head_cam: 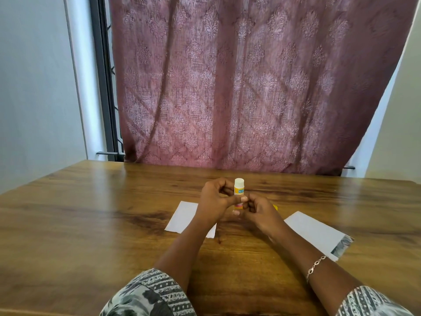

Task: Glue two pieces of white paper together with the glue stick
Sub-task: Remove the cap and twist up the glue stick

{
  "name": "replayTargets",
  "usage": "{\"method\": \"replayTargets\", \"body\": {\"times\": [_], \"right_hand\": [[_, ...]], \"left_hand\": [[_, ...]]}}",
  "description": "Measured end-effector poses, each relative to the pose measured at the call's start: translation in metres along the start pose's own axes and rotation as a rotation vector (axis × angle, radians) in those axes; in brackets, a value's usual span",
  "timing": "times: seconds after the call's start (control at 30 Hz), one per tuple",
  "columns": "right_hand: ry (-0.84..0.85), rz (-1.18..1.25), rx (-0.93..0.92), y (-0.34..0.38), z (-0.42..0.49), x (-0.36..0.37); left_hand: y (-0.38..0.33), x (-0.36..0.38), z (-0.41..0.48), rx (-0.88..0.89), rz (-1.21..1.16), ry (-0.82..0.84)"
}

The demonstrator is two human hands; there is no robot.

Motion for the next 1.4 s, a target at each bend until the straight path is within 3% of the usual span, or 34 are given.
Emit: {"method": "replayTargets", "body": {"times": [0.23, 0.5, 0.73, 0.97, 1.2, 1.4], "right_hand": [[0.116, 0.088, 0.023, 0.0001, -0.0034, 0.0025], [0.035, -0.08, -0.037, -0.0015, 0.0008, 0.0069], [0.107, 0.063, -0.029, 0.0016, -0.0011, -0.0003], [-0.006, -0.065, -0.022, -0.0041, 0.0019, 0.0013], [0.113, 0.075, -0.011, 0.0016, -0.0026, 0.0028], [0.049, -0.09, 0.046, -0.0034, -0.0009, 0.0066]], "left_hand": [[0.0007, -0.0006, -0.0003, -0.001, 0.001, 0.038], [0.0005, 0.0024, -0.0029, -0.081, -0.031, 0.03], [0.0006, 0.0014, -0.001, 0.001, 0.008, 0.076], [0.0028, 0.0001, -0.0008, -0.042, -0.039, 0.019], [0.0046, 0.0003, 0.0009, 0.011, 0.033, 0.071], [0.0052, -0.0018, 0.0009, -0.037, -0.012, -0.001]]}}
Point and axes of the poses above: each hand's wrist, its own z-axis towards the middle knuckle, its own x-axis out of the palm, y = z × x, the point moved 4 cm from there along z, towards the middle knuckle, and after that the axes turned 3 degrees about x, right-handed, at the moved point
